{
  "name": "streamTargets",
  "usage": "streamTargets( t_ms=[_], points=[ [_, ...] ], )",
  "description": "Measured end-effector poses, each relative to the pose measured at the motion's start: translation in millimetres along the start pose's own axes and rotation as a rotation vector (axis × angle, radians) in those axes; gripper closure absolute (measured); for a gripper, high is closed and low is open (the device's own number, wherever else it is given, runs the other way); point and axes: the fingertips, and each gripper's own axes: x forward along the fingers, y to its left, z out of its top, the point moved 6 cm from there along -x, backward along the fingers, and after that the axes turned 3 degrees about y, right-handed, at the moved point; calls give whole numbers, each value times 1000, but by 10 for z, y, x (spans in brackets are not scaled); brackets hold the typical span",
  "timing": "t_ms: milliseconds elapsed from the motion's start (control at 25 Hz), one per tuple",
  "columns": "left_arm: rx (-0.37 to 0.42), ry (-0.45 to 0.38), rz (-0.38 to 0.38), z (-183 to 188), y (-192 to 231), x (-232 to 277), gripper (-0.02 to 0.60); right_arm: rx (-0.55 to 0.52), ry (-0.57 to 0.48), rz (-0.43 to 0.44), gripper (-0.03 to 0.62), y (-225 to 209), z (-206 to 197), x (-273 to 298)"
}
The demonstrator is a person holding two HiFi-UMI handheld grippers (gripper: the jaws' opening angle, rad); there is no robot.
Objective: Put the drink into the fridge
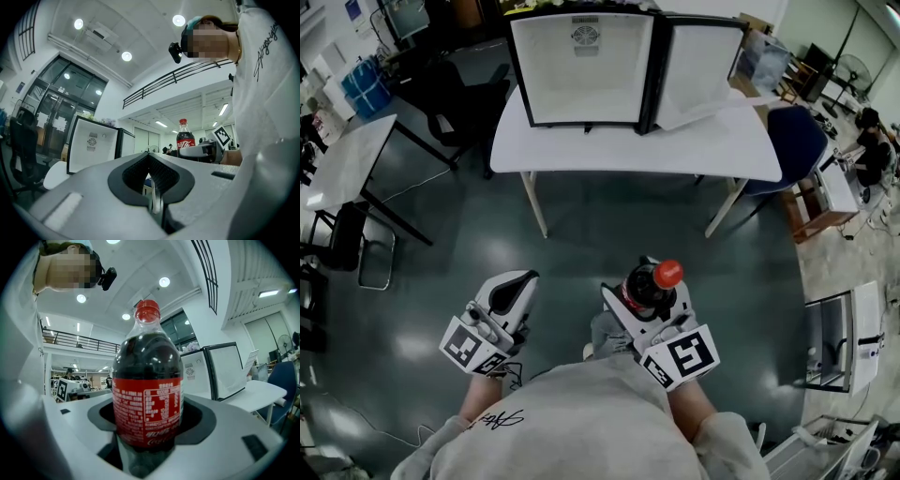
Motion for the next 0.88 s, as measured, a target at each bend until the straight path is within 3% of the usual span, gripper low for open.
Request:
streamTargets(
  t_ms=[880],
  points=[
    [26,12,64,36,752,661,578,11,14,110,275,-728,118,917]
  ],
)
